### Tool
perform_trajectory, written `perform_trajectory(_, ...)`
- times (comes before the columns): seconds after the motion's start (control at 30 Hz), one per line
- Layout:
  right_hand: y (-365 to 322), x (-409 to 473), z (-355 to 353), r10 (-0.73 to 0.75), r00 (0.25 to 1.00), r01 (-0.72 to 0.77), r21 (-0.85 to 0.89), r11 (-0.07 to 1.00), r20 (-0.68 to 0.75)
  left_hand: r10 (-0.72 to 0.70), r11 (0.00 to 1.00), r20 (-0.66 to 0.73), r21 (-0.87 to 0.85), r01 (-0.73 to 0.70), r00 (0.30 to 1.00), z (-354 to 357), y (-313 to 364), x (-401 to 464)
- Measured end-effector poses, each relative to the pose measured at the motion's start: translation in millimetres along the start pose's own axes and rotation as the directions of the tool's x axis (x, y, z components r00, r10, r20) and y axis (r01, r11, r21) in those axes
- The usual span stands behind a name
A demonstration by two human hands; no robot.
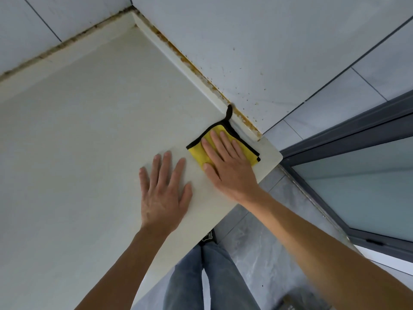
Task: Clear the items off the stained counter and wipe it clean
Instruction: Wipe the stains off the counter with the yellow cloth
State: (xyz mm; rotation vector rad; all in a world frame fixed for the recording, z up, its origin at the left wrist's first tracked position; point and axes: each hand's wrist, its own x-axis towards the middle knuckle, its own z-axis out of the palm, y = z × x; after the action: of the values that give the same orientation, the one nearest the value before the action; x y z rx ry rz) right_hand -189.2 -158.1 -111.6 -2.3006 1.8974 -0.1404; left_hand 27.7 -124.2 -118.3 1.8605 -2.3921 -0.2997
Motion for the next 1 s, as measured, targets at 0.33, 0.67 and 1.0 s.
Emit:
perform_trajectory(0.33, -15, 63, -1, 0.069, 0.997, -0.069, 0.021, 0.997, 0.024, -0.004, 1.0, -0.077, -0.005, 0.004, 0.997, 8, -24, -15)
perform_trajectory(0.67, -9, 41, -28, 0.037, 0.999, -0.035, 0.141, 0.989, -0.009, -0.024, 0.999, -0.071, -0.048, 0.02, 0.997, 3, -23, -16)
perform_trajectory(1.0, -7, 75, -47, 0.288, 0.956, -0.29, 0.024, 0.957, 0.061, -0.027, 0.998, -0.079, -0.059, 0.023, 0.996, 4, -24, -17)
